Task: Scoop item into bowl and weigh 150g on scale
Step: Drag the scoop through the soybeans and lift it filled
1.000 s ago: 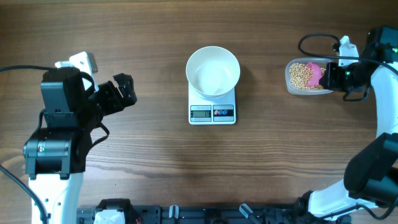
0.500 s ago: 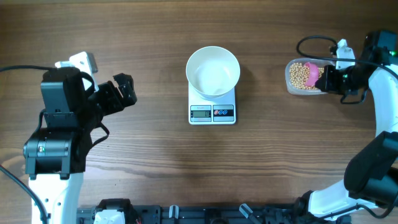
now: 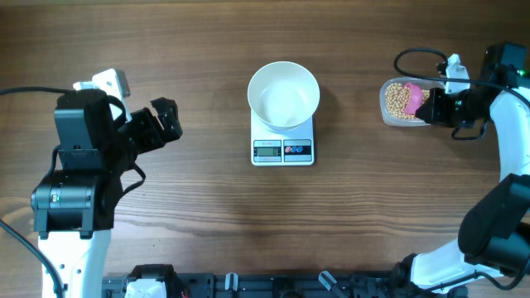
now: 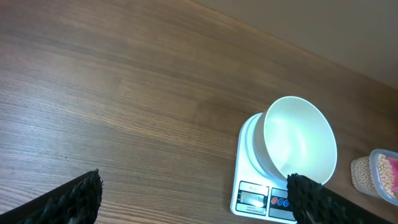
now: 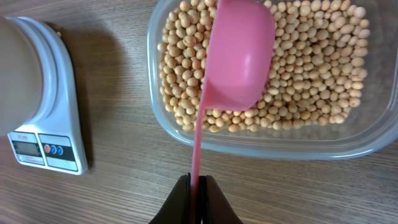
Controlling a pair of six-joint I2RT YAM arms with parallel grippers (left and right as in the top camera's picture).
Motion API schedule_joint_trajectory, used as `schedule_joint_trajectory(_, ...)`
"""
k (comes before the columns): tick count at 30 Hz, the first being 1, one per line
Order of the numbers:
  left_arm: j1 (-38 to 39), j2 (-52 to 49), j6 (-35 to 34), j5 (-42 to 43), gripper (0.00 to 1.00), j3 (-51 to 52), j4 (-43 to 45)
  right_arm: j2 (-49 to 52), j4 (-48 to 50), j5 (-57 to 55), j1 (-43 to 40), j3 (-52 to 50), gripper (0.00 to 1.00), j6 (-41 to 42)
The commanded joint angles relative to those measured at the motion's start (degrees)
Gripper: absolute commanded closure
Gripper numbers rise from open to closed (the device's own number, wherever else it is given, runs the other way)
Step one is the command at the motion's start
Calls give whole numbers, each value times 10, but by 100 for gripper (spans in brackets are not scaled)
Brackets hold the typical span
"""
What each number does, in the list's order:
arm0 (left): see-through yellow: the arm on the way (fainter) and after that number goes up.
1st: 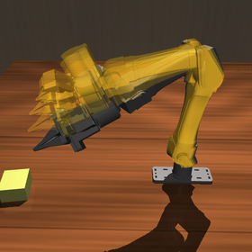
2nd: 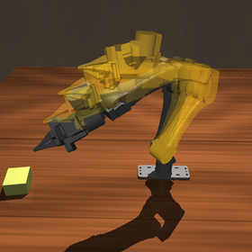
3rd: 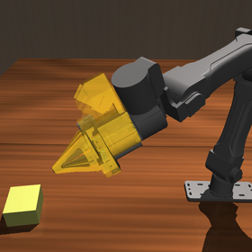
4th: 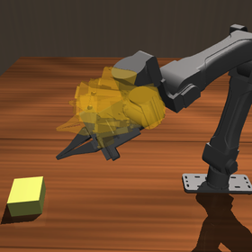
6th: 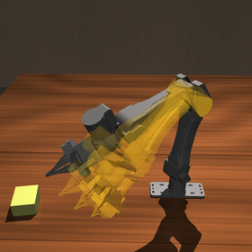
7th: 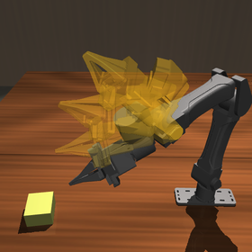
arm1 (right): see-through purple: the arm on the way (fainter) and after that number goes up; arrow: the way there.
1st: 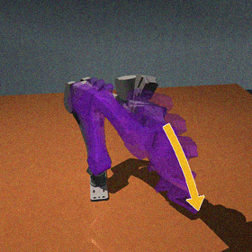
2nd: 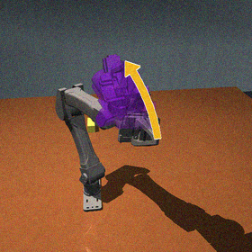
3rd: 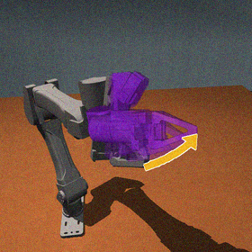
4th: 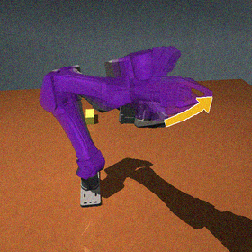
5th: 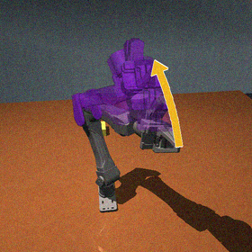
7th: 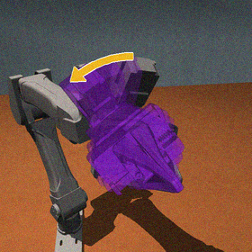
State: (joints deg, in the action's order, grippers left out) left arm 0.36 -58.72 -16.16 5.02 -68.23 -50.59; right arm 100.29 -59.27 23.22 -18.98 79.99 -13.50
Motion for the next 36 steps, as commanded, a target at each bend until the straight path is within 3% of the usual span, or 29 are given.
schedule_joint_trajectory(1,-3,-2,7,-6,0,-11,1,8,-1,43,2,-7,96,2)
schedule_joint_trajectory(11,-3,-2,7,-6,0,-11,1,8,-2,43,-24,-8,96,7)
schedule_joint_trajectory(17,-3,-2,7,-6,0,-11,1,8,-6,99,-54,-9,96,-1)
schedule_joint_trajectory(36,-3,-2,7,-6,0,-11,1,8,18,158,-63,-51,96,21)
